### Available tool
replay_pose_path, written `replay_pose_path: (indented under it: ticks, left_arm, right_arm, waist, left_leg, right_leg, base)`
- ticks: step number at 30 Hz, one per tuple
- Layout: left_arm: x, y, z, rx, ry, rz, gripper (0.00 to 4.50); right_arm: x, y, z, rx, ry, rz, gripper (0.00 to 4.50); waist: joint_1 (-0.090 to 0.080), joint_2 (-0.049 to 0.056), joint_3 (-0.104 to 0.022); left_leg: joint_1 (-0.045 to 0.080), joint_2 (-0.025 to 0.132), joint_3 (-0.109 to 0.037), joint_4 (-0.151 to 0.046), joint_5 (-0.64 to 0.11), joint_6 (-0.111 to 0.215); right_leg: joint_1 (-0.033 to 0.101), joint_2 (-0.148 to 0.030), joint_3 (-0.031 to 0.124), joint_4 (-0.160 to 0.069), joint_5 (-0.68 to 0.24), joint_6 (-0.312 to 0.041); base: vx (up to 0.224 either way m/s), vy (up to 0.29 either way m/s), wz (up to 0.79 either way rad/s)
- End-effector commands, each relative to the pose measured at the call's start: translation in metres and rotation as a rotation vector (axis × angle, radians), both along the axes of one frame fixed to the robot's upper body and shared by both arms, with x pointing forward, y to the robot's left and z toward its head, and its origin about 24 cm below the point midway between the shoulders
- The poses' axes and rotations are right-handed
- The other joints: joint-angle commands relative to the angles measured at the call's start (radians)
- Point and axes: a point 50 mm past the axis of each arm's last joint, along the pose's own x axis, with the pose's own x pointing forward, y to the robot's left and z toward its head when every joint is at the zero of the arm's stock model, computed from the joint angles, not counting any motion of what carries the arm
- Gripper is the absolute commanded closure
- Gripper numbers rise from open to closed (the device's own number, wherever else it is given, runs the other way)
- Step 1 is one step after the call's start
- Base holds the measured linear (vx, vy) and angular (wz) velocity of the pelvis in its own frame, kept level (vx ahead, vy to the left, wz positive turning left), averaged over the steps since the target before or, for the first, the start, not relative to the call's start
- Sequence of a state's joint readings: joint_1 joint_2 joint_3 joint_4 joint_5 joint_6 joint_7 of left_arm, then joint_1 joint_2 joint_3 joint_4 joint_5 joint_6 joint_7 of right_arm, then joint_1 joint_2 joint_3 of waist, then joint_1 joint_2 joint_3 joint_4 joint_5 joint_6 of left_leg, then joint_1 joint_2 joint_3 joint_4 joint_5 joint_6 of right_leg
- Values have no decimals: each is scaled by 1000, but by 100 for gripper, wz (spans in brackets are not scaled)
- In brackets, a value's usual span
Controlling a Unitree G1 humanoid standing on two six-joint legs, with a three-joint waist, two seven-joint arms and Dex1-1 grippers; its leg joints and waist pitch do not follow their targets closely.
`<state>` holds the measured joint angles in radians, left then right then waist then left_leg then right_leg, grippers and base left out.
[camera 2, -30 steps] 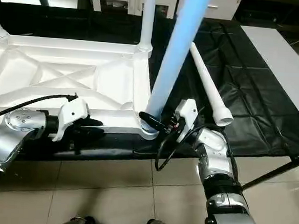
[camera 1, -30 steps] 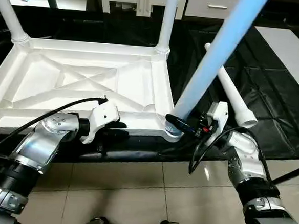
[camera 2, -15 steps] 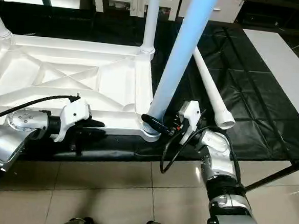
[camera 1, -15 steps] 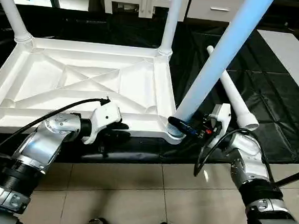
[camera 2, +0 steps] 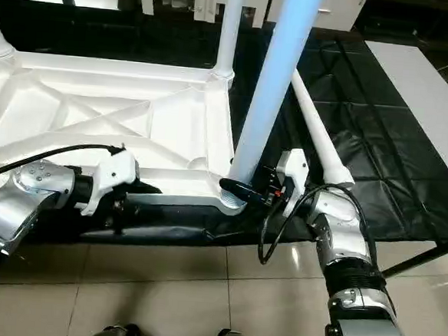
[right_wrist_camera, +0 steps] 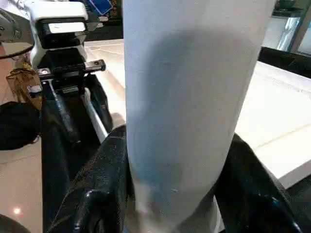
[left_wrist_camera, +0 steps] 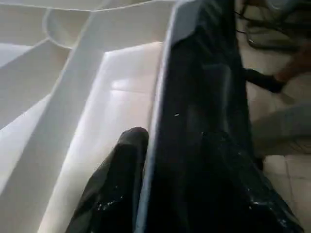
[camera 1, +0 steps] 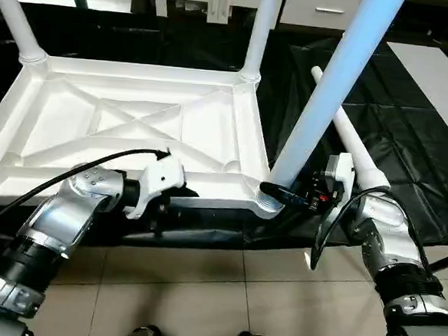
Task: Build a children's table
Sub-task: Insert table leg to table base
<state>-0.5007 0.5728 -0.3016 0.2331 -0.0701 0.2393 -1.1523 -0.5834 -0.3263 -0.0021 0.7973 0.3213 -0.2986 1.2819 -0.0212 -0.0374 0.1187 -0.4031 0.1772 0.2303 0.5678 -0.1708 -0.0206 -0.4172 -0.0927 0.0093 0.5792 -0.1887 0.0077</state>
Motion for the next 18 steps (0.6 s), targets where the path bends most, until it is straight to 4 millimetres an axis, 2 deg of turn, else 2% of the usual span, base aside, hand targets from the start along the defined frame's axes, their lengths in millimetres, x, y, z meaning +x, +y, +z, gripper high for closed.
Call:
replay_pose_path:
  ticks: [1, 7, 11, 18]
  left_arm:
    - [-6, -15, -1, 11, 12, -120, 254]
    - [2, -8, 4, 26, -3, -96, 254]
    - [6, -4, 12, 5, -19, -74, 254]
    - [7, -8, 19, -27, -41, -91, 254]
  right_arm:
    - [-7, -10, -20, -58, 108, -31, 250]
    - [-8, -10, -19, -56, 100, -30, 250]
    - [-8, -9, -20, -55, 101, -35, 250]
    - [-7, -6, -21, -53, 102, -35, 250]
  waist:
    - [-8, 17, -51]
    - [-4, 21, -51]
    - [-3, 20, -53]
    - [-2, 19, -53]
  left_leg:
    - [48, 58, -19, -70, -164, 88]
    - [50, 59, -19, -69, -176, 79]
    - [50, 58, -18, -66, -149, 89]
    - [48, 58, -18, -63, -138, 98]
  right_leg:
    - [22, -26, 15, -45, -10, -298]
    - [24, -27, 15, -44, -29, -303]
    - [26, -25, 14, -39, 11, -312]
    - [28, -27, 13, -36, 19, -318]
  base:
    - [0, 0, 0]
    - [0, 0, 0]
    - [0, 0, 0]
    - [0, 0, 0]
